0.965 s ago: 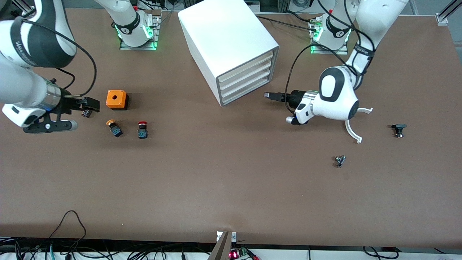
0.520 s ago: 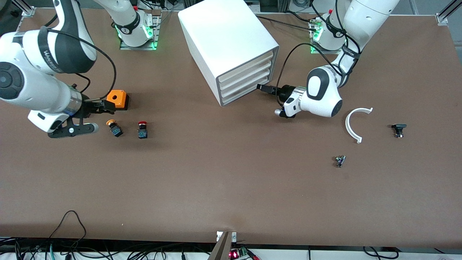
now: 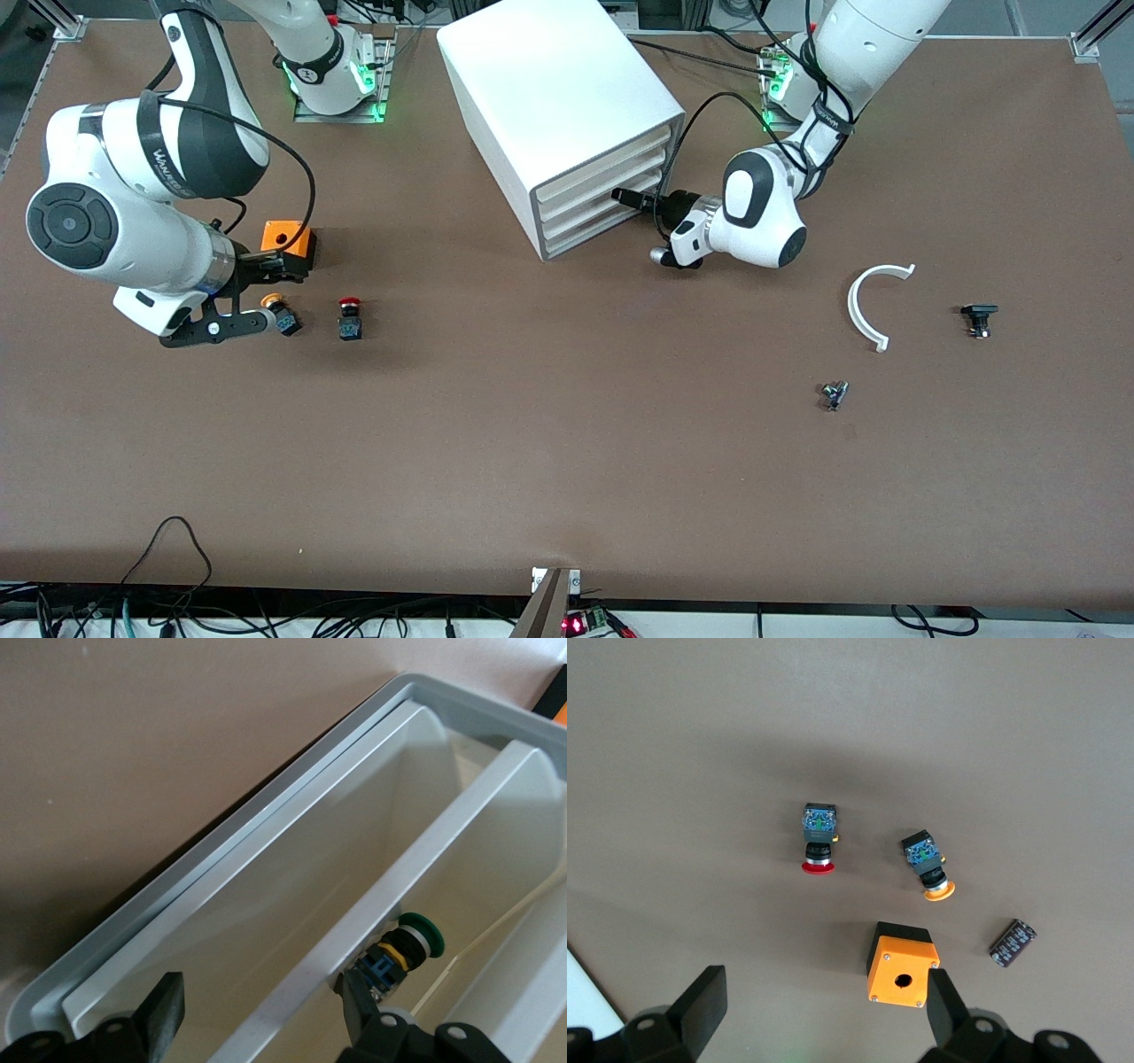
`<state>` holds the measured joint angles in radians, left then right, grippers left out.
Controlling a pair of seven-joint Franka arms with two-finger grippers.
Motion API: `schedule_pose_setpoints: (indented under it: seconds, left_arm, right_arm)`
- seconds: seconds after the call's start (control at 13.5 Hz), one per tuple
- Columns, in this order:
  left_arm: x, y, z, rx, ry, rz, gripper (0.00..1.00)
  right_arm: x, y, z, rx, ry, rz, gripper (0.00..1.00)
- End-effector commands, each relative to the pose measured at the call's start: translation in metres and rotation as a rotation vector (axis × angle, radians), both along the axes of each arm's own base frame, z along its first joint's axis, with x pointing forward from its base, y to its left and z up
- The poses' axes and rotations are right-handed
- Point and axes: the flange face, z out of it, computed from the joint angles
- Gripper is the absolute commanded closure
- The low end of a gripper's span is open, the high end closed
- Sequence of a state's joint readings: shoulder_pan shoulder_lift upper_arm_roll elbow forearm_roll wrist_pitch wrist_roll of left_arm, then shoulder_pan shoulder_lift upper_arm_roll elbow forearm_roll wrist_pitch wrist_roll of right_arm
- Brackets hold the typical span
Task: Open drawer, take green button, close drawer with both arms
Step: 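Pull the white cabinet drawer open with the left gripper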
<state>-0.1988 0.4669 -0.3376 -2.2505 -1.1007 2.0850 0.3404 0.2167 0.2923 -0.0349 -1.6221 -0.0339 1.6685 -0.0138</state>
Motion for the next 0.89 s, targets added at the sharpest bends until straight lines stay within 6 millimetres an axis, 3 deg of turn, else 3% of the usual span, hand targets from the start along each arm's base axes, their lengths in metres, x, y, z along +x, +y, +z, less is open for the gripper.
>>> schedule_pose_setpoints:
  seconds: [0.0,0.07,0.15,0.22,0.52,0.67,0.82]
  left_arm:
    - [-0.01,-0.009,0.0,-0.02,-0.01,0.004,0.27]
    - [-0.009,-0.009,-0.001,-0.021,-0.01,0.003,0.47]
    - [-0.009,-0.009,0.0,-0.033,-0.033,-0.013,0.88]
    - [-0.005,-0.006,0.0,-0.056,-0.089,-0.032,1.0]
    - [0.043,0.042,0.003,0.016,-0.215,0.07,1.0]
    - [0.085,0.075,0.015,0.047,-0.287,0.152,1.0]
    - [0.102,0.089,0.022,0.072,-0.322,0.147,0.96]
  right_arm:
    - [-0.003,0.01,0.003,0.013,0.005,0.009,0.0]
    - [-0.003,0.012,0.003,0.013,0.003,0.012,0.0]
    - [-0.004,0.015,0.003,0.012,0.005,0.017,0.0]
    - [-0.004,0.017,0.002,0.012,0.006,0.02,0.0]
    - [-0.003,0.025,0.001,0.027,0.0,0.021,0.0]
    - [0.0,0.034,0.004,0.061,-0.006,-0.035,0.0]
    - [0.011,0.048,0.015,0.078,-0.037,-0.004,0.0]
